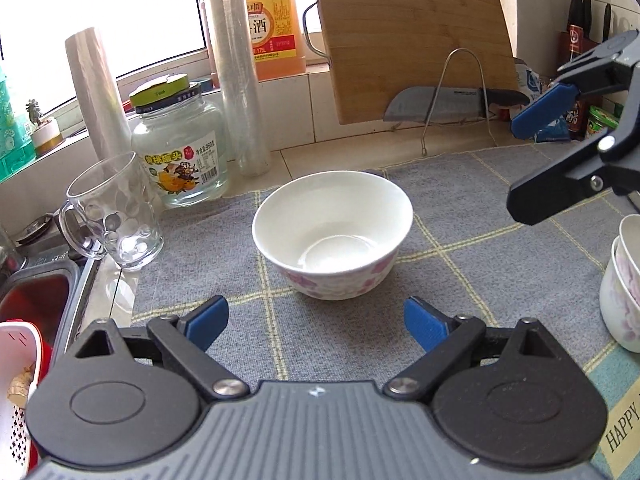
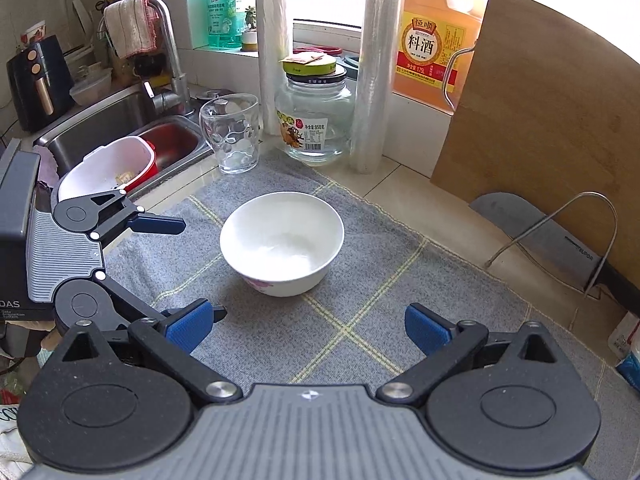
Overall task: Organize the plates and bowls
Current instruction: 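Move the right tool to the pink-flower bowl rim and close it, then lift the pink-flower bowl with the right gripper and carry it to the bowl stack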
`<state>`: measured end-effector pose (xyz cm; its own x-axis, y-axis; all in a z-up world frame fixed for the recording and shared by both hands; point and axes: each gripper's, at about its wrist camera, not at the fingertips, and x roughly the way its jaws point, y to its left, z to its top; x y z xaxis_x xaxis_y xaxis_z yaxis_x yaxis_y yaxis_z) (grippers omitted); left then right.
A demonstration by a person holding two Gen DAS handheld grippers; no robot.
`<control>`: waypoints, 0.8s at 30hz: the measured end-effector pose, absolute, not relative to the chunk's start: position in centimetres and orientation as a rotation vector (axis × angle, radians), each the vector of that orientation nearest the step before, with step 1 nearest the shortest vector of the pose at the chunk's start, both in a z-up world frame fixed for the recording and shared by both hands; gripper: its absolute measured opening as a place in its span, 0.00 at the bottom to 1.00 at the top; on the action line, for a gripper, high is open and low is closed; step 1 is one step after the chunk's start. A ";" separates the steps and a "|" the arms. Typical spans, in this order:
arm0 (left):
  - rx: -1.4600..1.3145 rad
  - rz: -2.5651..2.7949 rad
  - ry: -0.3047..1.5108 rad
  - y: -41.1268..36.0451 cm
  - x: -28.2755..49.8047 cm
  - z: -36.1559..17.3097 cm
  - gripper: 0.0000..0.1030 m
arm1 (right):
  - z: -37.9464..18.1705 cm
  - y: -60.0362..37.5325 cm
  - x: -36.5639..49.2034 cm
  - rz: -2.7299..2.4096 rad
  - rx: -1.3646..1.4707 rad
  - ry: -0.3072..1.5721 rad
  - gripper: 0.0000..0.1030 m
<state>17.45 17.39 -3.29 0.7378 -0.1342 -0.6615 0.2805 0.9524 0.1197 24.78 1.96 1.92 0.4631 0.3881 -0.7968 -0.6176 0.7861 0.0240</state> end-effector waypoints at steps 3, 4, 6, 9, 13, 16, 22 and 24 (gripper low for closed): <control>0.223 -0.236 0.704 17.4 18.3 -3.8 0.92 | 1.3 2.7 26.3 0.637 -0.280 0.910 1.00; 0.223 -0.239 0.702 17.5 18.5 -3.9 0.92 | 1.1 2.9 26.8 0.640 -0.276 0.915 1.00; 0.225 -0.247 0.704 17.4 19.0 -4.2 0.92 | 0.6 3.3 27.8 0.651 -0.272 0.929 1.00; 0.237 -0.262 0.701 17.2 19.6 -4.7 0.92 | -0.1 3.9 29.2 0.653 -0.267 0.946 1.00; 0.247 -0.281 0.696 17.0 20.1 -5.1 0.92 | -1.1 4.6 30.8 0.656 -0.252 0.969 1.00; 0.249 -0.293 0.701 17.0 20.5 -5.4 0.92 | -1.7 5.1 31.8 0.663 -0.246 0.983 1.00; 0.237 -0.307 0.706 17.3 21.3 -5.6 0.92 | -2.6 6.2 33.2 0.683 -0.245 1.002 0.97; 0.234 -0.318 0.706 17.3 21.3 -5.6 0.91 | -3.0 6.6 33.6 0.691 -0.243 1.010 0.95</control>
